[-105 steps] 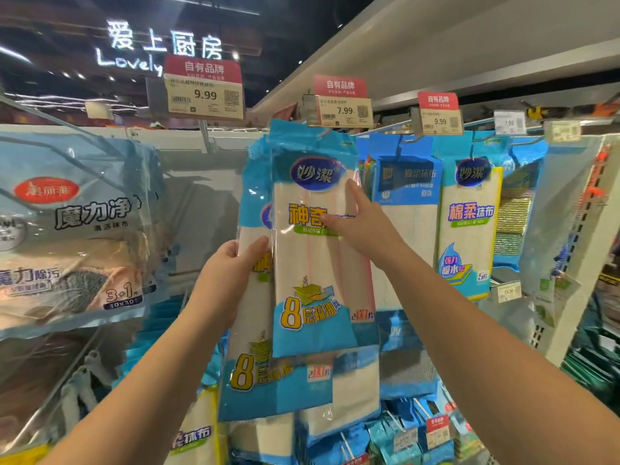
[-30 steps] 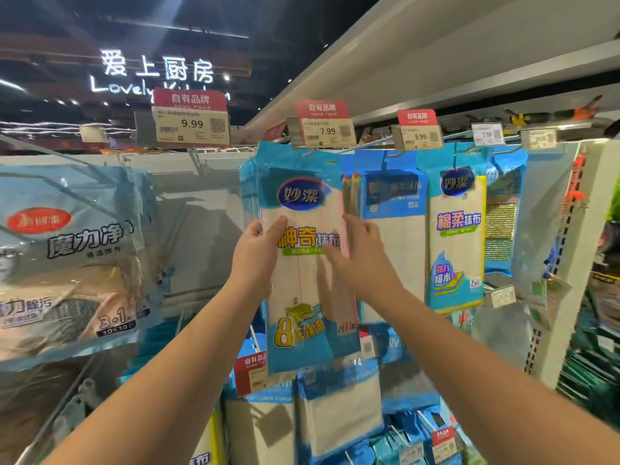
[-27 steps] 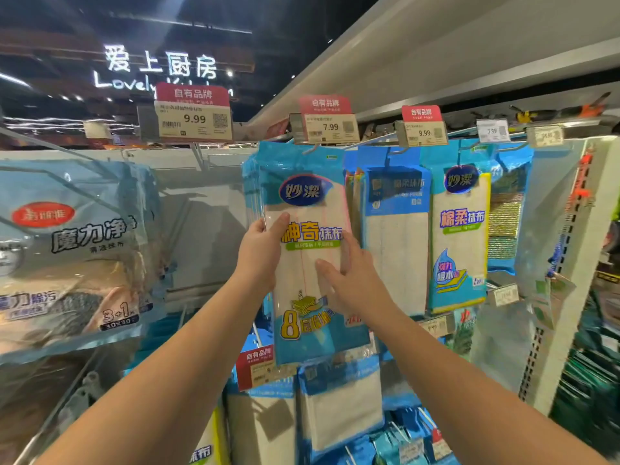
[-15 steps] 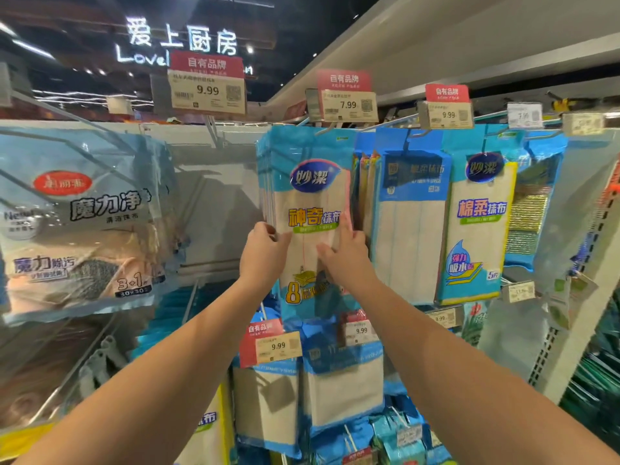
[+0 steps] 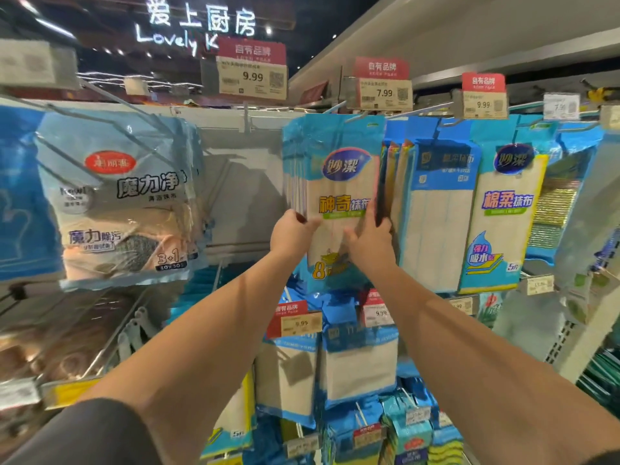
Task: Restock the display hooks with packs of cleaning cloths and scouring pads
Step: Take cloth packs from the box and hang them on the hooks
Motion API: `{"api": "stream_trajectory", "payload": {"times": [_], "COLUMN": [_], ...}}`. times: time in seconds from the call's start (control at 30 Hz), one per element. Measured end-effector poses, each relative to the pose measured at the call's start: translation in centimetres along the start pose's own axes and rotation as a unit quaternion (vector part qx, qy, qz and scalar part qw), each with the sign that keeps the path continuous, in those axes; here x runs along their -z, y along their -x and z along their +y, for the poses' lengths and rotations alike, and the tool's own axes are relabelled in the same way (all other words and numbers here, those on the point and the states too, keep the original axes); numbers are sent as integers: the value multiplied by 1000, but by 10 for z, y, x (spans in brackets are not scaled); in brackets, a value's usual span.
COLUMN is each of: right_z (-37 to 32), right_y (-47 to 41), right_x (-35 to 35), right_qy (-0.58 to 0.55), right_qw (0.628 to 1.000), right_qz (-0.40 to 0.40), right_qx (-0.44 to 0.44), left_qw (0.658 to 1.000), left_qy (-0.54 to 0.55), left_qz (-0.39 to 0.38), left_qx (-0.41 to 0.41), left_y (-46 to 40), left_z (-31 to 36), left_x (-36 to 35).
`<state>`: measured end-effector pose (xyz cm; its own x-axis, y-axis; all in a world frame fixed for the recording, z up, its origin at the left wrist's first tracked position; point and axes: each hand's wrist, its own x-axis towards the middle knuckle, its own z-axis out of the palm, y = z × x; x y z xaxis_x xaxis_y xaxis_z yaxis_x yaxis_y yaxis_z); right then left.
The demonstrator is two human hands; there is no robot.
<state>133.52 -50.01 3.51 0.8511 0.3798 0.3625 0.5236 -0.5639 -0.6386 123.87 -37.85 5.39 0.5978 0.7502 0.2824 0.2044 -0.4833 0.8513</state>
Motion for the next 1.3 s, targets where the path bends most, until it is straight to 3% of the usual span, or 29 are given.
{"api": "stream_trajectory", "payload": {"times": [0.3,0.43,0.57,0.87,1.13,1.3], "right_z": [-36,-83,-143,-268,-346,-405], "right_y": [142,254,389,653,800,855], "right_x": [12,-22,-82,-230,-341,-424], "right_qy": [-37,-30,-42,32,79,92], "right_qw": [996,995,978,854,748,717], "right_qz": [47,-49,-181,-469,-594,-628], "right_qx": [61,83,98,223,287,288], "left_qw": [1000,1000,995,937,890,881], "left_qy": [-8,-23,-66,-223,-264,-255], "left_qz": [2,11,-2,-13,-33,-26], "left_qx": [-21,0,71,270,371,399], "left_y": [117,216,327,558,657,651], "left_z": [-63,-133,-216,-389,-491,-555], "left_x": [116,220,344,574,681,756]}}
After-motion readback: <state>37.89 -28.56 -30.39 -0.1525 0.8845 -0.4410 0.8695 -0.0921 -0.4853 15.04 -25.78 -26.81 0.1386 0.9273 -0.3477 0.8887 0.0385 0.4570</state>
